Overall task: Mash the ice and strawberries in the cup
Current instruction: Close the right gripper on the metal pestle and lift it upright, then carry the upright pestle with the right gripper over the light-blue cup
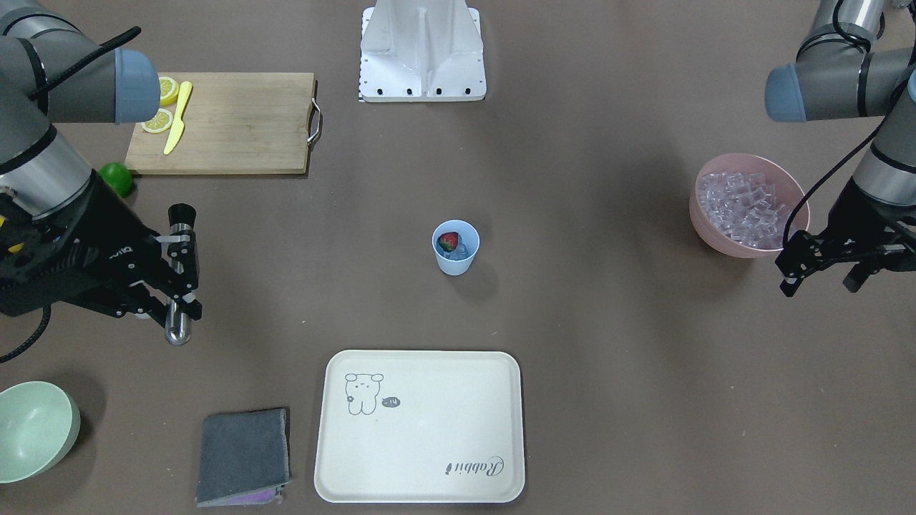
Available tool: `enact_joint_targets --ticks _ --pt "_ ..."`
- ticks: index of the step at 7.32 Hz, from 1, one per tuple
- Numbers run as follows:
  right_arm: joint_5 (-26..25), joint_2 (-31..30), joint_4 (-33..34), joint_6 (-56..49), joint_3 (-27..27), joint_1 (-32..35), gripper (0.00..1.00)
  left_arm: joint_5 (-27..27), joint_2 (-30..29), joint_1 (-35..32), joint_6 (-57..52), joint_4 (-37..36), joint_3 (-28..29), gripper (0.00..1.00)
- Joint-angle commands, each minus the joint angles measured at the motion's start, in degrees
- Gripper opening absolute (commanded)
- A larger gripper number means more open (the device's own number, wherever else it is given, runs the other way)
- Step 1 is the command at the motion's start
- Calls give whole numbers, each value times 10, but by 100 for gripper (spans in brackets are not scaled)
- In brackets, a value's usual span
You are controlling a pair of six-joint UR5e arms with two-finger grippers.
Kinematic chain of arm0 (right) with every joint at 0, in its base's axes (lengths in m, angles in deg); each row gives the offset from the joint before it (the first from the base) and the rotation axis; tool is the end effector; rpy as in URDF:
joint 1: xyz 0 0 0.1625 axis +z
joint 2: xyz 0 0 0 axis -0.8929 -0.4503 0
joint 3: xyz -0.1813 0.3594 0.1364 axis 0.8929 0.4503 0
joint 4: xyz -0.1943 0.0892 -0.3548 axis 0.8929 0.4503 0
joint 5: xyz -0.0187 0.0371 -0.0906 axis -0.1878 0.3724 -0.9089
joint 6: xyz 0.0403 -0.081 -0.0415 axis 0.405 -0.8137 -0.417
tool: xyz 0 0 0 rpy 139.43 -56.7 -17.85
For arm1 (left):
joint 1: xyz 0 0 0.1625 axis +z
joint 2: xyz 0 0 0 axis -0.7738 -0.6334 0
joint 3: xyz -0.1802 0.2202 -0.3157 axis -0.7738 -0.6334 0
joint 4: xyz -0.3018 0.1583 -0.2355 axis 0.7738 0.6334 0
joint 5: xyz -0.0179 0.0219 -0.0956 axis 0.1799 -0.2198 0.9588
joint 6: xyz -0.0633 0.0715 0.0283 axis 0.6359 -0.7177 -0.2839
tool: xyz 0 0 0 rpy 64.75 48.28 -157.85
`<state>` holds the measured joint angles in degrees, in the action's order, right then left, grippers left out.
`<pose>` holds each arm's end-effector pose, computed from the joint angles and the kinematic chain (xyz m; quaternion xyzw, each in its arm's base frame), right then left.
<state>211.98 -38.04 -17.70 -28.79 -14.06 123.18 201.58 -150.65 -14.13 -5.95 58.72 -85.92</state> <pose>-0.2578 -0.6056 0.2195 0.2564 -0.4658 -0.0772 0.8434 0.1699 -0.5806 0.4467 0.1767 0.3571 -0.0814 0.9136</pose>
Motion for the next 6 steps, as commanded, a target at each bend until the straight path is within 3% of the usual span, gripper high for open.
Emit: enact_joint_targets --ticks 1,3,5,6 --pt "-23 -1 -87 20 -15 -29 0 0 -1 -5 0 0 4 97" --pt "-72 -3 -153 78 -31 -76 0 4 -4 -25 -1 -1 -1 97" --pt "-156 11 -226 85 -29 -125 0 23 21 -26 -1 -8 1 97" --pt "-212 2 -297 87 -24 -148 0 31 27 -26 0 -16 8 97"
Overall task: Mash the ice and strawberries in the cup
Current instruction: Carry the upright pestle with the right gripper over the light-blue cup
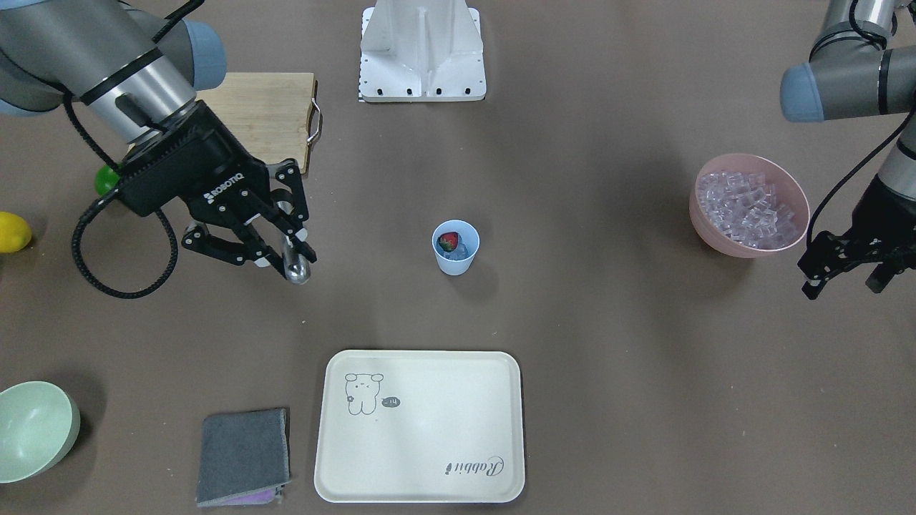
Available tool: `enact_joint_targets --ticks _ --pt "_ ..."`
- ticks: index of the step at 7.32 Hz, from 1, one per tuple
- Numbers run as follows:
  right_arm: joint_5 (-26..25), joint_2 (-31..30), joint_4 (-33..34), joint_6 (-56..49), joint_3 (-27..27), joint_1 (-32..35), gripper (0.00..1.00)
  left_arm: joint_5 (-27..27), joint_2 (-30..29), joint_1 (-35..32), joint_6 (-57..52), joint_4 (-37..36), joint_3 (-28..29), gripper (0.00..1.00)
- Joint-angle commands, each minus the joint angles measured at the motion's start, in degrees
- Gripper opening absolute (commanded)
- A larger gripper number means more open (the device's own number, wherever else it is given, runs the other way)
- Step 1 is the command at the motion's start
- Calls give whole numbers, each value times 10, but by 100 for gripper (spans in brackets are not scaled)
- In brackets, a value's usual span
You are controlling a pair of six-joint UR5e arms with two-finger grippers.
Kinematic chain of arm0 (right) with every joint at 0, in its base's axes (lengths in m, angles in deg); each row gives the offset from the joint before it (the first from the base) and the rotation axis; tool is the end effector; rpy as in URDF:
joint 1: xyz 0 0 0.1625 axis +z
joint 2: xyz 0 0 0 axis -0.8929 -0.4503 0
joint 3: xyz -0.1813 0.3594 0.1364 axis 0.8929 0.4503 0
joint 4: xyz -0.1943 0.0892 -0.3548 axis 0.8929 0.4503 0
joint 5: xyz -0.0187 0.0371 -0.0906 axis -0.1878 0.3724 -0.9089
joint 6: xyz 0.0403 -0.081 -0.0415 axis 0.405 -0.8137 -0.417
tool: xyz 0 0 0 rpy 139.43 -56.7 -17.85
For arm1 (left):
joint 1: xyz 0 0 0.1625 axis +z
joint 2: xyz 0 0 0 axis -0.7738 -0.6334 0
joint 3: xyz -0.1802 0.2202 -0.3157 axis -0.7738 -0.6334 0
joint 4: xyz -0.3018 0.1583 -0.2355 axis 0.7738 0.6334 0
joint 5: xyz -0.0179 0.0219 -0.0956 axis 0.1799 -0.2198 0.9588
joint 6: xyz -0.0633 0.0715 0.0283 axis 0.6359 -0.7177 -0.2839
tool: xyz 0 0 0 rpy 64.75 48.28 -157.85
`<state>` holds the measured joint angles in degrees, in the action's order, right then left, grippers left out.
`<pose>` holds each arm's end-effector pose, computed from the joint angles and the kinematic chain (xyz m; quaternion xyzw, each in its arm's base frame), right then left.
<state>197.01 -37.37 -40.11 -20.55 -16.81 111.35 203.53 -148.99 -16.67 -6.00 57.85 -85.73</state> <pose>-0.3378 -0.5321 0.1509 0.4014 -0.5445 -0.0724 0.7329 0.1434 -0.5780 0.4665 0.1559 0.3547 -0.1012 0.9163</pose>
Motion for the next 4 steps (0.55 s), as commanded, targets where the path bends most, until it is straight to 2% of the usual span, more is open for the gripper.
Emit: enact_joint_targets --ticks 1,3,4 --pt "-76 -8 -99 5 6 -37 0 12 30 0 -1 -25 7 97" --pt "-99 0 -123 7 1 -42 0 27 32 -2 -9 -181 -32 97" --pt "-137 6 -149 7 2 -72 0 27 33 -2 -8 -231 -64 97"
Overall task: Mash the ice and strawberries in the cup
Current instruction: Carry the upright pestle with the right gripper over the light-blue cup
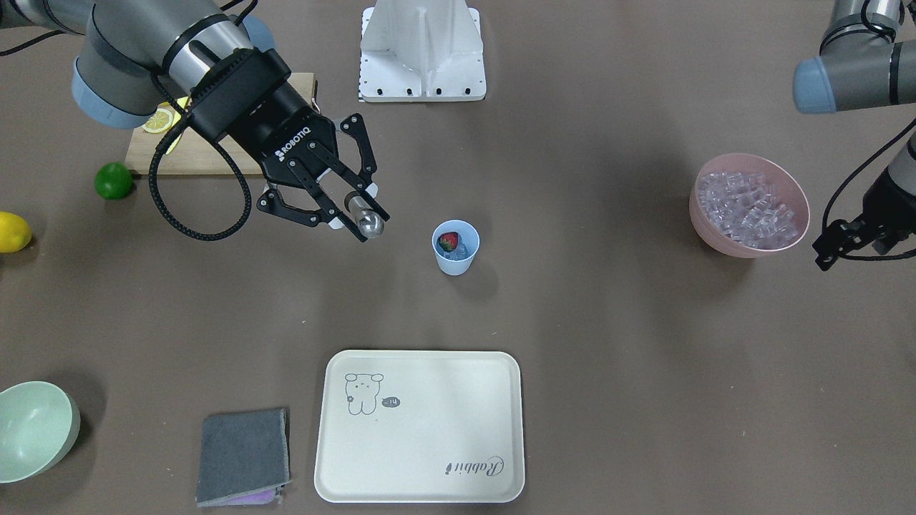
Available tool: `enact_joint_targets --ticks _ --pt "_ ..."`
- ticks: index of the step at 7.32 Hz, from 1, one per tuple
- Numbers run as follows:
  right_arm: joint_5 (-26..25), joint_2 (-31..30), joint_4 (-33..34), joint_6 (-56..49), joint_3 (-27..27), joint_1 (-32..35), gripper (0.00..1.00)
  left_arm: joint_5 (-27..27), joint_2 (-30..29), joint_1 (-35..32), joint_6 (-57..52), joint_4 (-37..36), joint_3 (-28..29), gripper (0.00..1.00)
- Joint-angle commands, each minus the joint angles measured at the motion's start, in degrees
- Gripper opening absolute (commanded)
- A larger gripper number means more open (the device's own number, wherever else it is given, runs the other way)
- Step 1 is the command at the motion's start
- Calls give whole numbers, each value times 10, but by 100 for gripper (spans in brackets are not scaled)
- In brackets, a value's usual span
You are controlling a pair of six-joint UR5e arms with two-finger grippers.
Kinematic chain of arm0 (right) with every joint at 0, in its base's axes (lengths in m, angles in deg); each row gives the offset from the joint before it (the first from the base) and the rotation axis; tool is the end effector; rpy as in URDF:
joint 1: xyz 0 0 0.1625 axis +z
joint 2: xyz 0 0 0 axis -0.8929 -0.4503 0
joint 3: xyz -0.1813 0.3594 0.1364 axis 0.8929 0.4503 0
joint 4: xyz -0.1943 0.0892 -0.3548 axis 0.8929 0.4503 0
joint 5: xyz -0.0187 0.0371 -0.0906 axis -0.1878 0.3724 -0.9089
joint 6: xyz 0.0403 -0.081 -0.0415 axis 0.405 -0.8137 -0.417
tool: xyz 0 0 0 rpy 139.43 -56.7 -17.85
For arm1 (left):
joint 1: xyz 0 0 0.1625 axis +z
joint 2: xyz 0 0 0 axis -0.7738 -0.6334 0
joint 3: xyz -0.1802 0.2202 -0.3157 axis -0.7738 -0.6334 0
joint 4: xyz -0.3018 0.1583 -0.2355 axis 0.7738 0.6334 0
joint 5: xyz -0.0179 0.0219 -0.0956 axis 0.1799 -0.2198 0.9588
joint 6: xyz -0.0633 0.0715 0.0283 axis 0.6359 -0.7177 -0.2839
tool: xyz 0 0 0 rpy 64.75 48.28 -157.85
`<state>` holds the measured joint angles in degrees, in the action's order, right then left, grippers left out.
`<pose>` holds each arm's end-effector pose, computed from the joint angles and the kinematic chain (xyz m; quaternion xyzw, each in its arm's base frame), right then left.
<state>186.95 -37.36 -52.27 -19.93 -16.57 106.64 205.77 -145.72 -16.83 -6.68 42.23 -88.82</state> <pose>-0.3569 -0.5039 0.1321 0.4802 -0.5730 -0.0444 0.6626 0.1330 -0.5482 0.5063 0.0347 0.3048 -0.1281 0.9431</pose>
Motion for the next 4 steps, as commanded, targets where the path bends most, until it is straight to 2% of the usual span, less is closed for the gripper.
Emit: enact_joint_targets --ticks 1,2,4 --pt "-117 20 -38 0 4 -94 0 6 5 -1 5 -83 -46 97" --pt "-174 33 -38 -6 28 -137 0 6 4 -1 6 -89 -52 97" --pt "-270 41 -72 -7 65 -164 0 6 0 -1 6 -91 -51 97"
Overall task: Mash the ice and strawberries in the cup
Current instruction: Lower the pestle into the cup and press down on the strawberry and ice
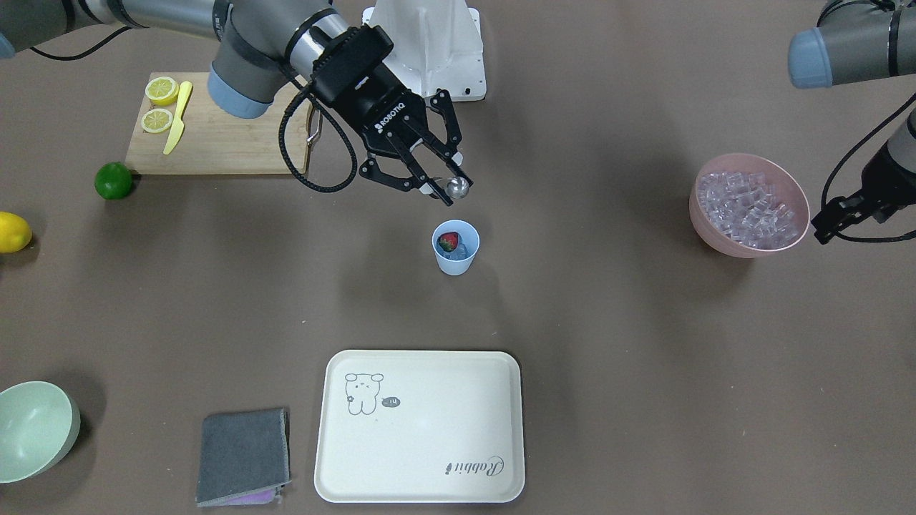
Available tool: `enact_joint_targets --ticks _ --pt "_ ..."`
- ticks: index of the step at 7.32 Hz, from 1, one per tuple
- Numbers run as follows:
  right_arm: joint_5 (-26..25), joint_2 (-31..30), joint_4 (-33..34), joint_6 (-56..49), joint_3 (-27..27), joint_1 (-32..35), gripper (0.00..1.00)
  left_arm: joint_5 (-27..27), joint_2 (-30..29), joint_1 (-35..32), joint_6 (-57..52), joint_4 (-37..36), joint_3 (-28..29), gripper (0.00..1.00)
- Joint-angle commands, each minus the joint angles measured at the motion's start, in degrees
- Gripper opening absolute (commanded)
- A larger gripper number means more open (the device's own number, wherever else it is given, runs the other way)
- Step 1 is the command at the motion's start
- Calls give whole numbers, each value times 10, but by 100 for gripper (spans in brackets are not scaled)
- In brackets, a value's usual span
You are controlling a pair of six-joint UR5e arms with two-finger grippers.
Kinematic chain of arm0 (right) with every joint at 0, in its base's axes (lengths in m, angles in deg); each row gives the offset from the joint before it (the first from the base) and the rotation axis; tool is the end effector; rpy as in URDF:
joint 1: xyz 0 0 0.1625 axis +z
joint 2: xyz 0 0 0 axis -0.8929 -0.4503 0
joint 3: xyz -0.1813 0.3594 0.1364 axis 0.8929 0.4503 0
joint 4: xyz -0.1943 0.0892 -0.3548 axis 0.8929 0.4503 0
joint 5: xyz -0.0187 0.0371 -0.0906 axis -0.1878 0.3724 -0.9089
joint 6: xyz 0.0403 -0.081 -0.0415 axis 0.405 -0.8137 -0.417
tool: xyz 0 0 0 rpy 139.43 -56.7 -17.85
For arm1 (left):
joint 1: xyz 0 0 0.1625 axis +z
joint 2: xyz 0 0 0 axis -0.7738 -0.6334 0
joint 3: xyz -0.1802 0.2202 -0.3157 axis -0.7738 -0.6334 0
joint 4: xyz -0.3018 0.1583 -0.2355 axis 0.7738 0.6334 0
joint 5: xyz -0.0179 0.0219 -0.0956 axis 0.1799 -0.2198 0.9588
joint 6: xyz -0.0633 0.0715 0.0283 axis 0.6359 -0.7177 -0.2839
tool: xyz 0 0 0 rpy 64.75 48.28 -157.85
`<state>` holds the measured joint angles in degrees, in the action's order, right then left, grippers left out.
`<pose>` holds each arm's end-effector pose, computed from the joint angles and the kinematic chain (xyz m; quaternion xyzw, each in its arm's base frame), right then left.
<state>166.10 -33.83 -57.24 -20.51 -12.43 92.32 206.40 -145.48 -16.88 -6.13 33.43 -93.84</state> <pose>-0.4648 -0.4379 0.1140 0.5149 -0.5738 0.0117 0.6368 0.1272 -0.5328 0.4841 0.0015 0.2921 -0.1412 0.9459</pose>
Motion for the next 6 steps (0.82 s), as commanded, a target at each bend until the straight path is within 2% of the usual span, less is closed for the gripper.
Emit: enact_joint_targets --ticks 1,3,4,6 --pt "-84 14 -22 -1 31 -21 0 -1 -4 2 0 -2 1 97" --pt "-138 27 -20 -1 68 -28 0 -1 -4 3 2 -2 2 97" --pt "-142 31 -21 -2 93 -30 0 -1 -4 3 2 -3 5 97" --pt "-143 40 -21 -7 99 -31 0 -2 -5 3 2 -2 12 97"
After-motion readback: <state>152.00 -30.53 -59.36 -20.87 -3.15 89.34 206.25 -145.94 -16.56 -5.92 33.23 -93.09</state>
